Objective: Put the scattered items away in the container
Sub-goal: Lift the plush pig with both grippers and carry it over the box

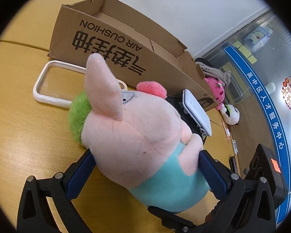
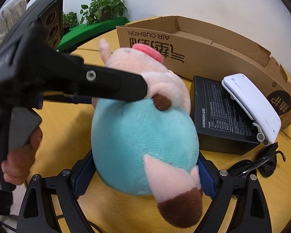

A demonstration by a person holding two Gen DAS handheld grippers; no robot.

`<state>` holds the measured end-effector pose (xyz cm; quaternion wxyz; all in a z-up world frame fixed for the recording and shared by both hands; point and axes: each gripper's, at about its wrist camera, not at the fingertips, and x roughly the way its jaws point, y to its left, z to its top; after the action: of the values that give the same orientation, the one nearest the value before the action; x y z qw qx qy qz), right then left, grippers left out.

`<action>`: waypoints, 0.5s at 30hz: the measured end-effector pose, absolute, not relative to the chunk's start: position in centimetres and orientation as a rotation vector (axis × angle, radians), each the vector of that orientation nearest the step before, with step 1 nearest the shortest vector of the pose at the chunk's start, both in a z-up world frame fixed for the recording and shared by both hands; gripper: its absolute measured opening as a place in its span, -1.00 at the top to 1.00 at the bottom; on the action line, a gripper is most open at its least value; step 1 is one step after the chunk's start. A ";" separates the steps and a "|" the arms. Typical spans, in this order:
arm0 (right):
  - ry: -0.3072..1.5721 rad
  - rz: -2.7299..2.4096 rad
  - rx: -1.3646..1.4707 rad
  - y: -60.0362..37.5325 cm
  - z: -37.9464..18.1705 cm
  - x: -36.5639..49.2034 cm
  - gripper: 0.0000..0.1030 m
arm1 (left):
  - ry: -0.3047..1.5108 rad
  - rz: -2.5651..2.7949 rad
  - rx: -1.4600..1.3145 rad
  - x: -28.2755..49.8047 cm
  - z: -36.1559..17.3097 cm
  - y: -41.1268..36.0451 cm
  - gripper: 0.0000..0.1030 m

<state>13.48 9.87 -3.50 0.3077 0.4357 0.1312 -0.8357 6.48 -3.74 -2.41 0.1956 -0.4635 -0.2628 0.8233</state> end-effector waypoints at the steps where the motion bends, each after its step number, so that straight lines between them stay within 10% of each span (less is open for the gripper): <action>1: 0.348 -2.214 1.154 9.9 -3.5 13.5 -0.77 | -0.715 2.318 -1.292 6.7 -2.2 -3.5 -0.97; 15: 0.263 -2.370 1.077 13.1 1.6 15.8 -0.60 | -0.544 2.350 -1.159 7.2 4.8 0.3 -0.76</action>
<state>15.79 13.06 1.58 0.2594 0.3975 0.0972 -0.8748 7.25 0.26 4.81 0.2307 -0.4214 -0.1979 0.8544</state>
